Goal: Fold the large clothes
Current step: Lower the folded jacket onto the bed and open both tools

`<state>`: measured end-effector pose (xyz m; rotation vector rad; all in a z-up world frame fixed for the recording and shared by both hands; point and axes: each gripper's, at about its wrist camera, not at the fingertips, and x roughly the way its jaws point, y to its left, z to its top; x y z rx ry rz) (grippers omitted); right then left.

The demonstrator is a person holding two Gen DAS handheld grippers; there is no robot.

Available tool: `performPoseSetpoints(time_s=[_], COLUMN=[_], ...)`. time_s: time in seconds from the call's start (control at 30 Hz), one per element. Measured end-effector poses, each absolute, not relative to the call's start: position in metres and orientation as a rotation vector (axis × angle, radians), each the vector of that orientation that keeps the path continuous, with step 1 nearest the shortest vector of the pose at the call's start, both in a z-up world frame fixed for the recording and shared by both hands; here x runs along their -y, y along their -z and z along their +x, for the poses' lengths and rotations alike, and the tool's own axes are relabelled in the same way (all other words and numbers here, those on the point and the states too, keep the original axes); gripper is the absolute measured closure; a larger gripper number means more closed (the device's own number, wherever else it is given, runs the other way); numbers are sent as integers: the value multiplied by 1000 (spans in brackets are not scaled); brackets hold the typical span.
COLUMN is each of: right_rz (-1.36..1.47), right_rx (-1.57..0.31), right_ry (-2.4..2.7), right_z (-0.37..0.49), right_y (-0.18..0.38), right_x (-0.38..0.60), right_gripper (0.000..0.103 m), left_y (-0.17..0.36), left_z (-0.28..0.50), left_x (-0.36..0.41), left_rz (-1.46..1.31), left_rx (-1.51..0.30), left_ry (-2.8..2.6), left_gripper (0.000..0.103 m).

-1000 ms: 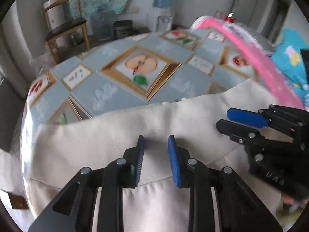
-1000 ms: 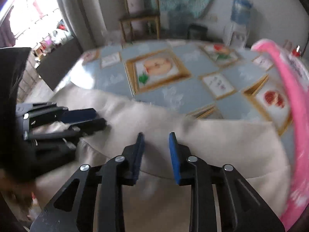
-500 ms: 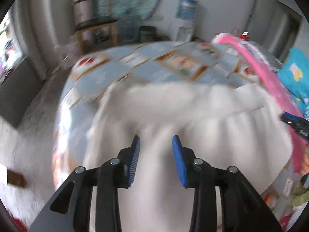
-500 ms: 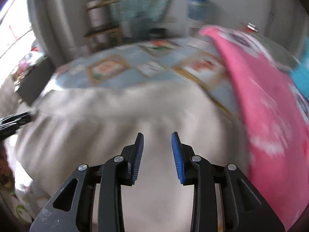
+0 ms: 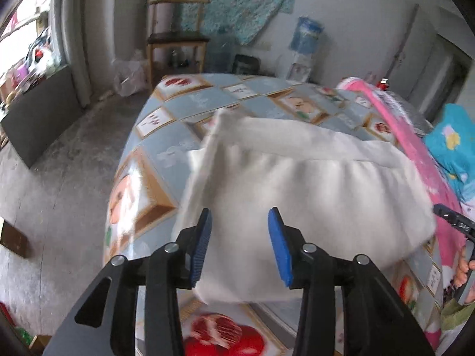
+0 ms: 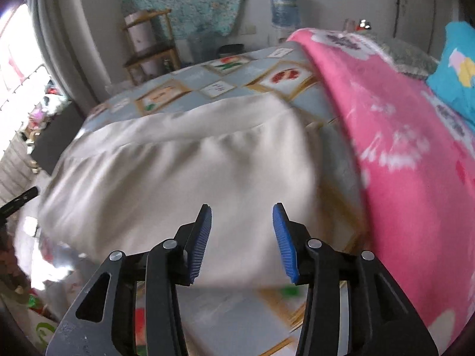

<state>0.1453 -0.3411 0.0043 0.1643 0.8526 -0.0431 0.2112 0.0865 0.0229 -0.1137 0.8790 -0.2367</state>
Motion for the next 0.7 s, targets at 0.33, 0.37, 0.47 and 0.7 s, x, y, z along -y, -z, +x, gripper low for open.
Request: performPoseSetpoints(time_s=[0.33,0.37,0.47,0.7], right_rz=[-8,-24,10,90], right_rx=[-873,-887,-903,-776], right_ry=[-213,-198,-187,54], right_z=[178,181,182,125], right_y=[26,34,39,4], right_x=[195,192,199,270], right_gripper=[60,60,60,46], left_y=[17,25,22,-3], left_z=[218,221,215,179], left_x=[34,36,37,-23], left_rz=[-7,5,40,2], left_rx=[-927,-937,-915,-840], left_ry=[344,326,337,203], left_gripper=[56,56,56,45])
